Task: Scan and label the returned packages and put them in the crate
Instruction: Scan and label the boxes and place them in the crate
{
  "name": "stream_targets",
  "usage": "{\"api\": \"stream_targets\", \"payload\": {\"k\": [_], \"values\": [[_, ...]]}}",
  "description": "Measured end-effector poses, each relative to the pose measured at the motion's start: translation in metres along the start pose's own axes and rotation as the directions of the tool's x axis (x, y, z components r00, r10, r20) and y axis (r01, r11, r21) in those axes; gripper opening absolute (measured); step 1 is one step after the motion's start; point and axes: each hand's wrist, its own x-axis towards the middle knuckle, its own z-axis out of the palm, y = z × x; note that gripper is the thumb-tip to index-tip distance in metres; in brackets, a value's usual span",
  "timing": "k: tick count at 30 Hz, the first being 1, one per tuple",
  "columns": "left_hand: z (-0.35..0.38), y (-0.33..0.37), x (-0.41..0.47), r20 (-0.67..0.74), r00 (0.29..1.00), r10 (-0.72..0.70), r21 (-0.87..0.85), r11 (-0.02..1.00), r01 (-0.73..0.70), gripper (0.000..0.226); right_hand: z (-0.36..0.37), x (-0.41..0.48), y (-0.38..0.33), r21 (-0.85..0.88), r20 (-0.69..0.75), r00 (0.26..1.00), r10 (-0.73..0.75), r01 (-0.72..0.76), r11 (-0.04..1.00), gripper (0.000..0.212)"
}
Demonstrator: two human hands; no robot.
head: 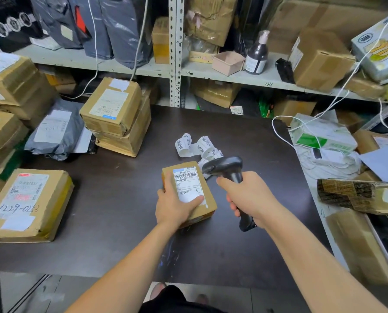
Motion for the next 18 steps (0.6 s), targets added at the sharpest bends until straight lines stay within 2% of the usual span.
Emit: {"api": "stream_targets", "payload": {"k": [7, 12, 18], "values": [[-0.001, 0.001, 0.0, 0.007, 1.0, -0.002, 0.008, 1.0, 0.002, 0.125, -0.007, -0.003, 0.002, -0.006, -0.014, 1.0, -0.017, 0.017, 1.0, 0.033], [-0.005, 0.0, 0.001, 0.043, 0.999, -0.007, 0.007, 1.0, 0.007, 0.127, -0.012, 0.012, 0.019, -0.056, -0.087, 0.995, -0.047, 0.042, 0.998, 0.026], [-0.022, -0.009, 0.003, 0.068, 0.998, 0.009, 0.067, 0.998, -0.014, 0.128, 0.001, 0.052, 0.079, -0.197, -0.197, 0.98, 0.014, -0.053, 0.979, 0.017]]}}
